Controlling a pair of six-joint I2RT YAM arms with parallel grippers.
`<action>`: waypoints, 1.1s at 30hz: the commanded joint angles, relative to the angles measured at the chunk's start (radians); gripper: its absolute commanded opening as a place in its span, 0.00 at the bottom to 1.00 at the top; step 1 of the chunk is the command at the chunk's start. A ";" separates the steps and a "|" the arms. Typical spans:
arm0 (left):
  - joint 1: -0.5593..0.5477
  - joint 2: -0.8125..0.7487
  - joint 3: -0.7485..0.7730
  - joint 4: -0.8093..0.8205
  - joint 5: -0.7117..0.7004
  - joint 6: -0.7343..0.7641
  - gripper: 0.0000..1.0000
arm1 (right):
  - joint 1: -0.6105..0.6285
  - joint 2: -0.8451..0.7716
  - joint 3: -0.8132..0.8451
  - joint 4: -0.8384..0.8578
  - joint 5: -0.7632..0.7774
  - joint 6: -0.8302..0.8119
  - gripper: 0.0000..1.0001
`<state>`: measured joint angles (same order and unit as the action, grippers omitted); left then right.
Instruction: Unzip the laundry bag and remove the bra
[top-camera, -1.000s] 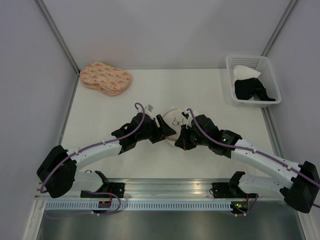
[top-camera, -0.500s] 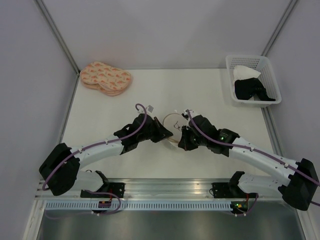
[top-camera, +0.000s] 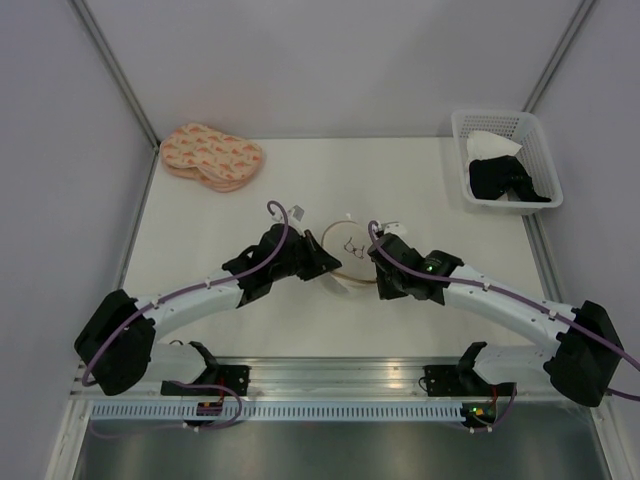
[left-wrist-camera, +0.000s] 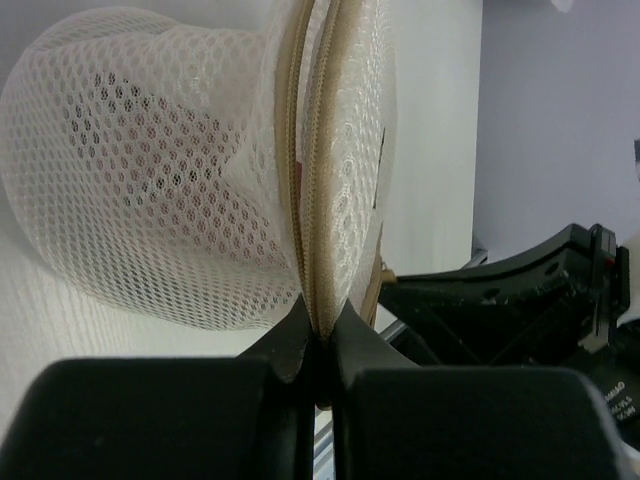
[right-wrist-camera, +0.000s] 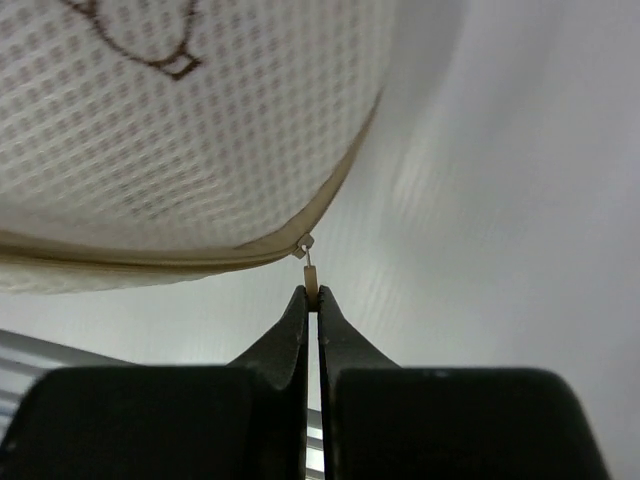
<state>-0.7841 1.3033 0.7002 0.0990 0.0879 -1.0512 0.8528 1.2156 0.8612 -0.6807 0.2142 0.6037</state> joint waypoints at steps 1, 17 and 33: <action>0.039 -0.016 0.045 0.004 0.052 0.103 0.02 | -0.014 0.019 0.058 -0.132 0.226 0.050 0.01; 0.149 0.383 0.441 0.054 0.303 0.297 0.55 | -0.012 -0.113 0.021 0.027 -0.018 -0.022 0.01; 0.028 0.002 0.025 0.071 0.044 0.049 1.00 | -0.012 -0.031 -0.013 0.240 -0.274 -0.064 0.00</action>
<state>-0.7353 1.2892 0.7429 0.0574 0.1112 -0.9337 0.8360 1.1763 0.8425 -0.5220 0.0025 0.5640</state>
